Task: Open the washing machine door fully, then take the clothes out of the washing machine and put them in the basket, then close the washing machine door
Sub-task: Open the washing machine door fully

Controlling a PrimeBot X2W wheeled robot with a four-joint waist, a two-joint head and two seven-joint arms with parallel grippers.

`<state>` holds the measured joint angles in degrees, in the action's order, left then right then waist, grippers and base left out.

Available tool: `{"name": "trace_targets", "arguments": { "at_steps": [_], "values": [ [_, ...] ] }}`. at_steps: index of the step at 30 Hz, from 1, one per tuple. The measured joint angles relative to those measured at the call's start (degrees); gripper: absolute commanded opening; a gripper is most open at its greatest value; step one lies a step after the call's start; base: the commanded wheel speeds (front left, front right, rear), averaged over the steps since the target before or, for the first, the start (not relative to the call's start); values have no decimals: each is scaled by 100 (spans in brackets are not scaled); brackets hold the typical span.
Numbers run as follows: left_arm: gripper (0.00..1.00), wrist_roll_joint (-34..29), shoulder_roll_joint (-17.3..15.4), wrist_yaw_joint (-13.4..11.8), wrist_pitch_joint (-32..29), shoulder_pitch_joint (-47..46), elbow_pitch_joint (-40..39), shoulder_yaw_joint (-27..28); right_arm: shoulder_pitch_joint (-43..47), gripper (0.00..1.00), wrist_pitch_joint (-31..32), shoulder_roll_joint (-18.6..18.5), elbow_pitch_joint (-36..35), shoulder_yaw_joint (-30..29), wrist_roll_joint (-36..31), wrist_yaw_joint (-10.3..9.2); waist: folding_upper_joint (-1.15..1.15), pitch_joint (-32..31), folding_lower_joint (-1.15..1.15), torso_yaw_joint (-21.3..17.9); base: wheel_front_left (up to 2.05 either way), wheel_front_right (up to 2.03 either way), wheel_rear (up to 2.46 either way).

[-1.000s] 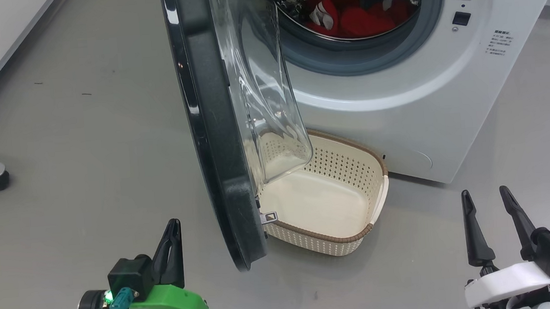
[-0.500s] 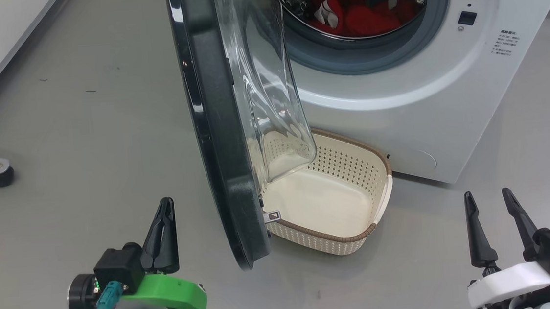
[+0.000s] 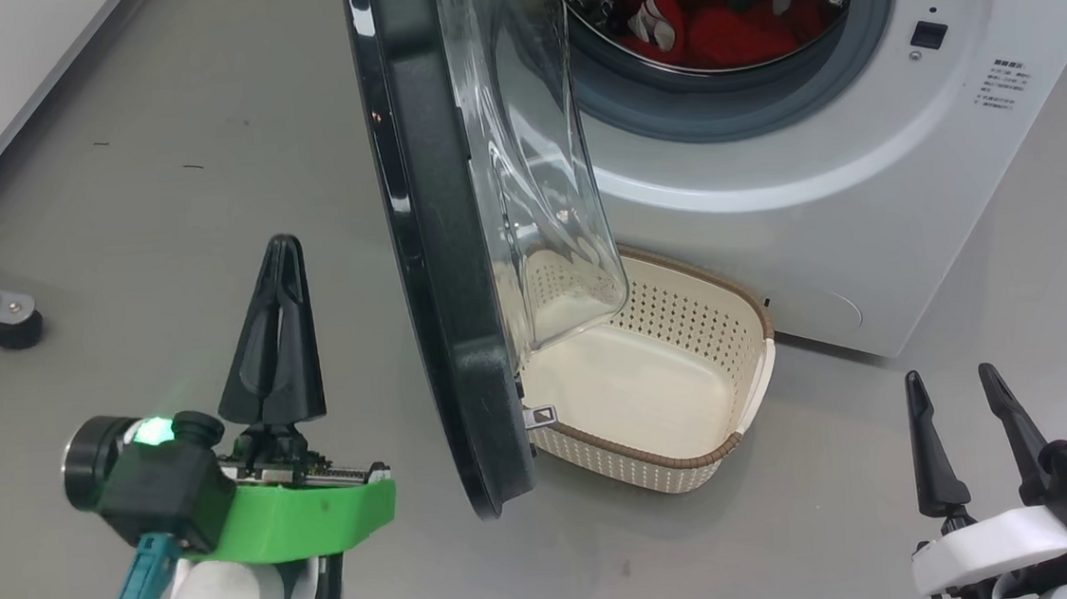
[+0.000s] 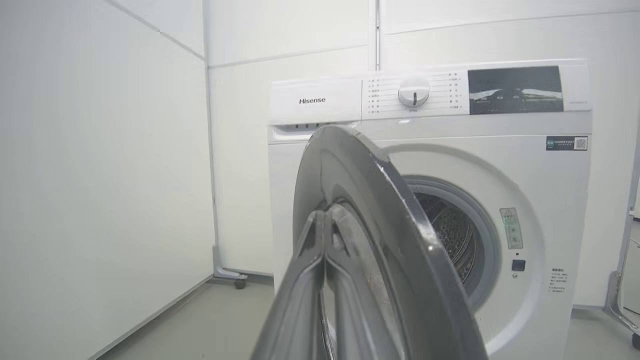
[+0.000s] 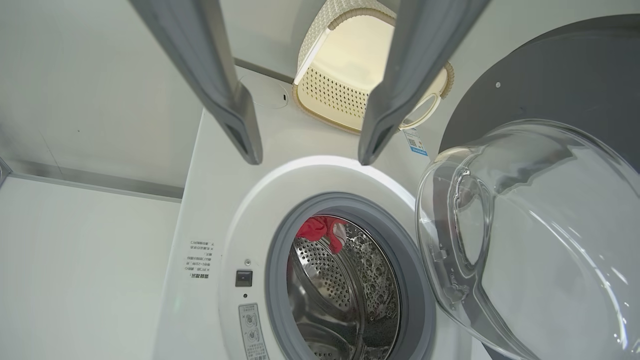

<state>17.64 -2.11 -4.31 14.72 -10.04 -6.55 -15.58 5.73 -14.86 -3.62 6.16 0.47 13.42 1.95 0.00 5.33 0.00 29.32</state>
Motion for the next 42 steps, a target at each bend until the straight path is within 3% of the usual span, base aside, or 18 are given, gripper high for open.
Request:
{"name": "trace_targets", "arguments": {
  "at_steps": [9, 14, 19, 25, 37, 42],
  "values": [
    [0, 19, -5, 68, 5, -109, -1221, -414, -72, 100, 1, 18, 19, -9, -94, 64, 0, 54, 0, -25, 0, 0, 0],
    [0, 213, -19, 304, 5, -93, -1452, -1106, -85, 100, 0, 26, 57, -24, -170, 102, 0, 94, 0, -72, 0, 0, 0],
    [0, 269, -32, 587, -3, 192, -1191, -1778, -92, 100, 1, 40, 88, -25, -198, 151, 0, 116, 0, -108, 0, 0, 0],
    [0, 353, -59, 822, -246, 367, -846, -2132, -157, 100, 1, 47, 120, -23, -210, 153, 0, 152, 0, -134, 0, 0, 0],
    [0, 452, -153, 805, -709, 565, -124, -2153, -184, 100, 1, 76, 191, -40, -267, 211, 0, 231, 0, -144, 0, 0, 0],
    [0, 452, -153, 684, -709, 566, 49, -1969, -210, 100, 1, 81, 200, -78, -276, 230, 0, 250, 0, -135, 0, 0, 0]
  ]
}}
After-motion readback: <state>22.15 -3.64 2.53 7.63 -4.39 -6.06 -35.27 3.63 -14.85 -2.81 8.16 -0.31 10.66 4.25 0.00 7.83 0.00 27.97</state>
